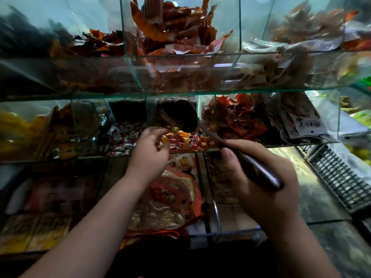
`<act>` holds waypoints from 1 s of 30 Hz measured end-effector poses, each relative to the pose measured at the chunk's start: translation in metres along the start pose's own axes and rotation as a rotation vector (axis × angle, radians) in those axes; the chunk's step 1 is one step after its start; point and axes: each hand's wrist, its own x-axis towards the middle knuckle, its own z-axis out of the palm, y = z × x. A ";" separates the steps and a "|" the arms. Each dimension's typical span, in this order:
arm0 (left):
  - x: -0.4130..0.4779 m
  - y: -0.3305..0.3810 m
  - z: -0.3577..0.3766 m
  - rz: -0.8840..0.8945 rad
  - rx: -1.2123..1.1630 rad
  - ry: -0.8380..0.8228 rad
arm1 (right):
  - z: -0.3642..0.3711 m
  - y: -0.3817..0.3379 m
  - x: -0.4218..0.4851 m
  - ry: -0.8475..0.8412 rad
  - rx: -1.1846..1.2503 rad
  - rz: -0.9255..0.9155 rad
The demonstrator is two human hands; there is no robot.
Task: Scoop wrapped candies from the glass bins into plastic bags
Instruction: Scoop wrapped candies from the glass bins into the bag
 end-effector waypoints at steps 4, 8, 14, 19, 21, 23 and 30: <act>-0.055 -0.010 -0.021 -0.078 0.020 0.103 | -0.003 -0.030 -0.031 -0.372 0.160 0.203; -0.096 -0.026 -0.025 -0.239 0.057 0.137 | -0.021 -0.062 -0.047 -0.265 0.087 0.127; -0.115 -0.048 -0.009 -0.467 0.139 -0.074 | -0.002 -0.040 -0.055 -0.470 -0.098 -0.011; -0.110 -0.052 0.003 -0.510 0.124 -0.147 | 0.071 0.006 -0.055 -0.662 -0.406 0.112; -0.111 -0.051 0.008 -0.480 0.125 -0.143 | 0.100 0.028 -0.056 -0.717 -0.477 0.095; -0.111 -0.051 0.011 -0.466 0.126 -0.147 | 0.125 0.048 -0.060 -0.753 -0.487 0.108; -0.113 -0.062 0.016 -0.469 0.099 -0.169 | 0.169 0.082 -0.069 -0.552 -0.386 0.227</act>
